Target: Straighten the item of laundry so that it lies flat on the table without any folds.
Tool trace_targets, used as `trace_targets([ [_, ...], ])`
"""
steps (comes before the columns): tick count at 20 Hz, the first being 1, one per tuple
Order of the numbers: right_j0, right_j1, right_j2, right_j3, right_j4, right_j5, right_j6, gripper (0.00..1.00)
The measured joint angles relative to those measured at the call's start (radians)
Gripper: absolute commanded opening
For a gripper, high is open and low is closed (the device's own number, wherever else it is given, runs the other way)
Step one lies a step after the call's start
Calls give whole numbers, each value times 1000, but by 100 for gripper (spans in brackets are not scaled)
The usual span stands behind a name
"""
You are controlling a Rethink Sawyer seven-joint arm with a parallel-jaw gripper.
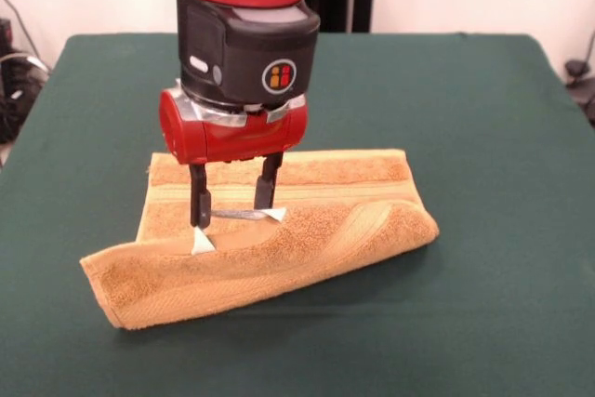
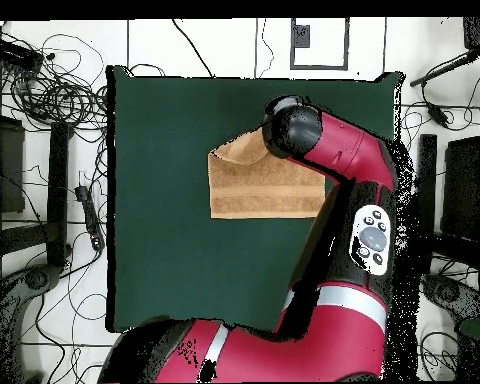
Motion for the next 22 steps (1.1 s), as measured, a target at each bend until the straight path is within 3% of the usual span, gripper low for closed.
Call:
trace_targets([
  [22,-20,3,47,0,-39,-87,0,100],
])
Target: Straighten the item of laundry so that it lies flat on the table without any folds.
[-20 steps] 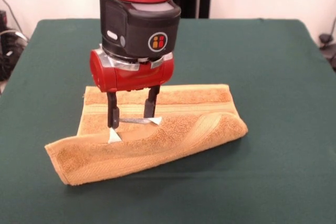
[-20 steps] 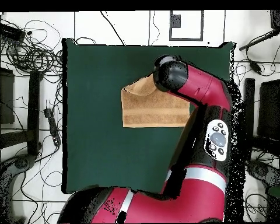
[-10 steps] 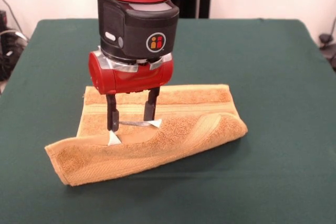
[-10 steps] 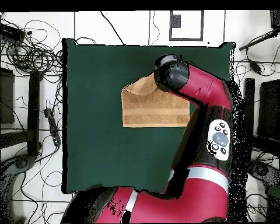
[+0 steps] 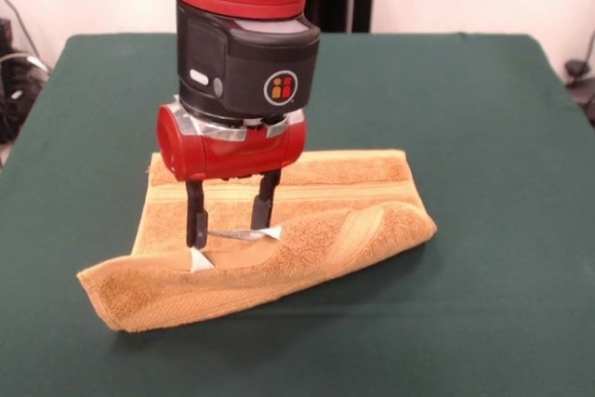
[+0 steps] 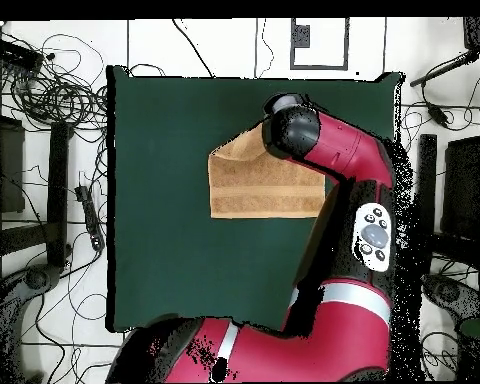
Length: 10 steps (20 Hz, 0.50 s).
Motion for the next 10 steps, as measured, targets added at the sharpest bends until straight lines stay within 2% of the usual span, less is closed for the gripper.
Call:
trace_targets([
  [5,-3,-3,14,-1,-52,-23,-7,100],
  [7,-21,-10,58,-1,-145,-55,-55,100],
  [10,-44,-11,100,-5,-236,-89,-126,100],
])
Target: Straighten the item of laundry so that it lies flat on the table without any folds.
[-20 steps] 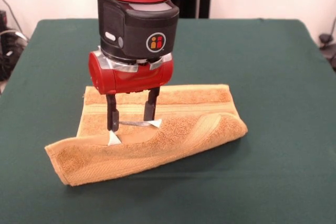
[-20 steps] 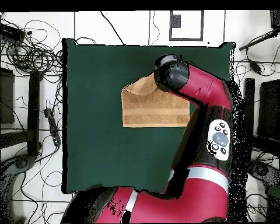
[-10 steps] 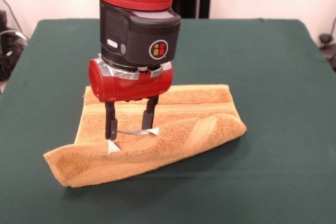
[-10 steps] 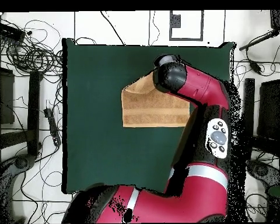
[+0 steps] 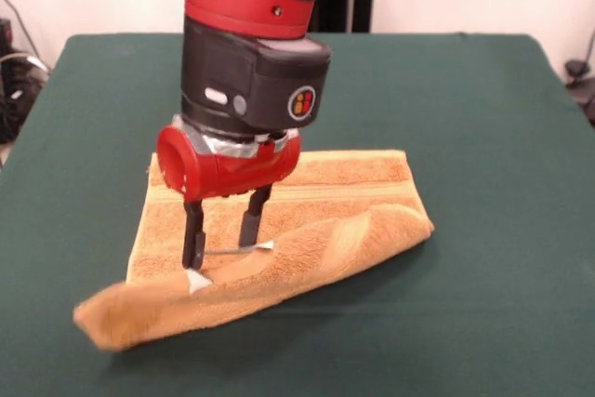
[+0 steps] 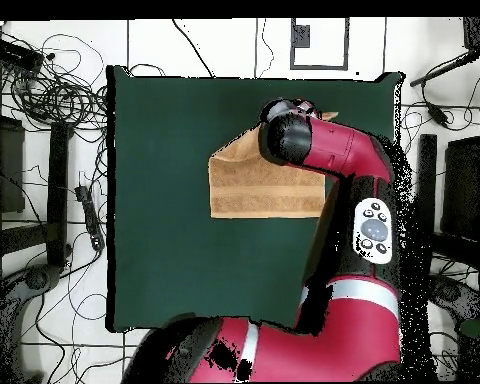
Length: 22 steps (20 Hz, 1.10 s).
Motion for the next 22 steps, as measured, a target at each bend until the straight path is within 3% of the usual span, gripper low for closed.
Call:
trace_targets([
  [1,-31,1,54,-5,-112,-41,-107,100],
  [4,-69,2,116,-9,-213,-75,-228,100],
  [6,-124,6,202,-15,-336,-105,-404,100],
  [8,-151,10,244,-19,-394,-113,-504,100],
  [10,-198,18,320,-26,-486,-113,-704,100],
  [17,-247,51,427,-36,-577,-113,-1071,100],
  [22,-249,54,468,-36,-582,-113,-1173,100],
])
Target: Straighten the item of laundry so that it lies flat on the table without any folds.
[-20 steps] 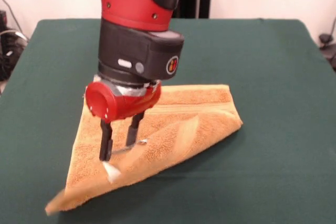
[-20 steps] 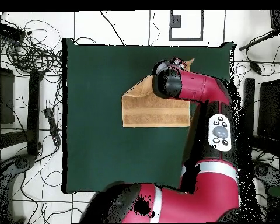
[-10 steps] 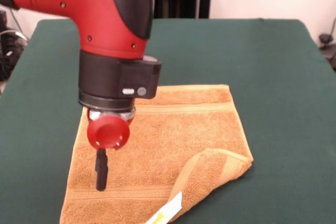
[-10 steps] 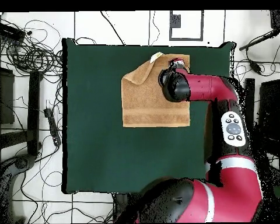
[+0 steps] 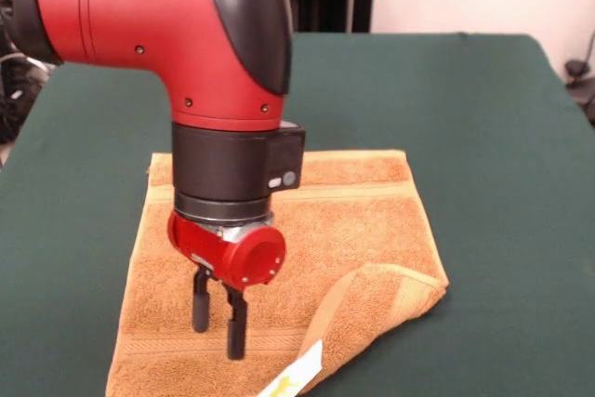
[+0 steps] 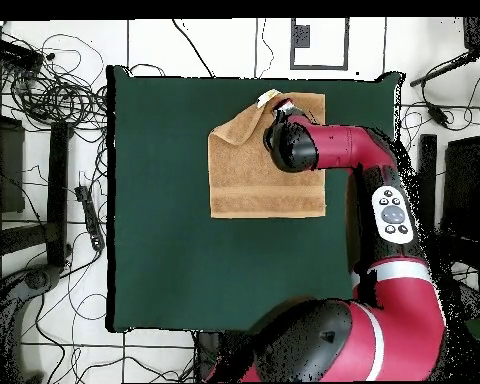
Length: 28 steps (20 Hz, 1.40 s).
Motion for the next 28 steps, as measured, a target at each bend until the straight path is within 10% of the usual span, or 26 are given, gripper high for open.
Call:
trace_targets([
  [10,-90,-29,67,58,-14,-79,0,100],
  [28,-26,-131,-296,193,-130,-292,0,100],
])
